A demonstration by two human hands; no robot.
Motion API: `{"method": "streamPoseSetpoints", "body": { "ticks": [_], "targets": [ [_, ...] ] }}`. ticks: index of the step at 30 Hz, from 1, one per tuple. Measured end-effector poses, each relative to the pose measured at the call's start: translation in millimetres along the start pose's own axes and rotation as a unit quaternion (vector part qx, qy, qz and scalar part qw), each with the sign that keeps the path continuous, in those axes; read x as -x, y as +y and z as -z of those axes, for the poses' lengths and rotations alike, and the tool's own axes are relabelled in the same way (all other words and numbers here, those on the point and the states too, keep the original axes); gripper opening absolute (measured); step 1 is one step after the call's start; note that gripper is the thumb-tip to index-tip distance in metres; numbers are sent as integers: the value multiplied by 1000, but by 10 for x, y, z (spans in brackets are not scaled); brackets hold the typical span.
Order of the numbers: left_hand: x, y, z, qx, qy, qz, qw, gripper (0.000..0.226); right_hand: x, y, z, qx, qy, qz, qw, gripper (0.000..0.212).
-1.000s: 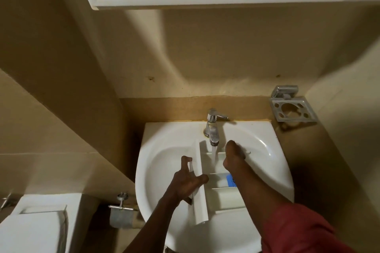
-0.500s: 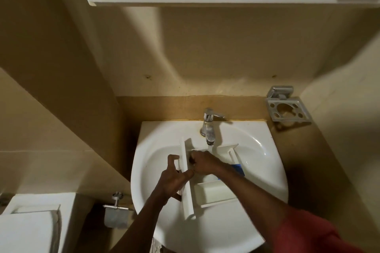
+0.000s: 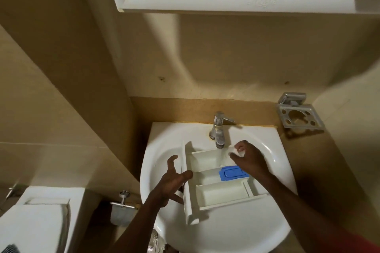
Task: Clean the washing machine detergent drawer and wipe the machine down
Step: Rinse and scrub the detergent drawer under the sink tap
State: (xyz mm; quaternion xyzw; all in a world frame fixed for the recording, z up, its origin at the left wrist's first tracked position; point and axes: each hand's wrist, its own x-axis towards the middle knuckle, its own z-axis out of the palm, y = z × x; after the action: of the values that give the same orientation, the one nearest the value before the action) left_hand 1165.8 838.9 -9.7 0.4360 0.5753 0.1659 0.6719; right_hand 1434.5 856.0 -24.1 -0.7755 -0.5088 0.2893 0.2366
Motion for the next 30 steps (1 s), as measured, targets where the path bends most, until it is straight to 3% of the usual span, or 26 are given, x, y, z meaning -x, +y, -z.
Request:
{"method": "streamPoseSetpoints", "body": {
  "ticks": [3,6,11,14,16,19,21,24,27,30],
  "targets": [
    [26,24,-42,5,-17,7,1000,88,56,164,-72,-85,-125,-154,976,75],
    [58,22,-66,19,-52,19,998,91,80,156,-32,-151,-186,-235,942,67],
    [87,2,-37,53,-86,68,993,91,57,248,-24,-227,-181,-216,932,50],
    [115,65,108,37,-83,79,993,79,71,325,-31,-249,-157,-183,938,40],
    [83,119,254,21,-30,74,997,72,48,316,2,-262,-171,-190,931,38],
    [-25,221,438,2,88,35,996,67,-48,209,73,-225,-206,-204,930,54],
    [-96,302,499,-15,110,-2,994,58,-98,150,88,-199,-227,-197,933,56],
    [-187,410,513,-74,92,-47,992,46,-94,54,72,-175,-273,-180,929,56],
    [-348,475,451,-161,39,-59,984,53,-109,-84,-13,-145,-302,-163,928,51],
    [-423,575,328,-284,-52,5,958,58,-150,-228,-115,-152,-341,-135,918,50]
  ]
}}
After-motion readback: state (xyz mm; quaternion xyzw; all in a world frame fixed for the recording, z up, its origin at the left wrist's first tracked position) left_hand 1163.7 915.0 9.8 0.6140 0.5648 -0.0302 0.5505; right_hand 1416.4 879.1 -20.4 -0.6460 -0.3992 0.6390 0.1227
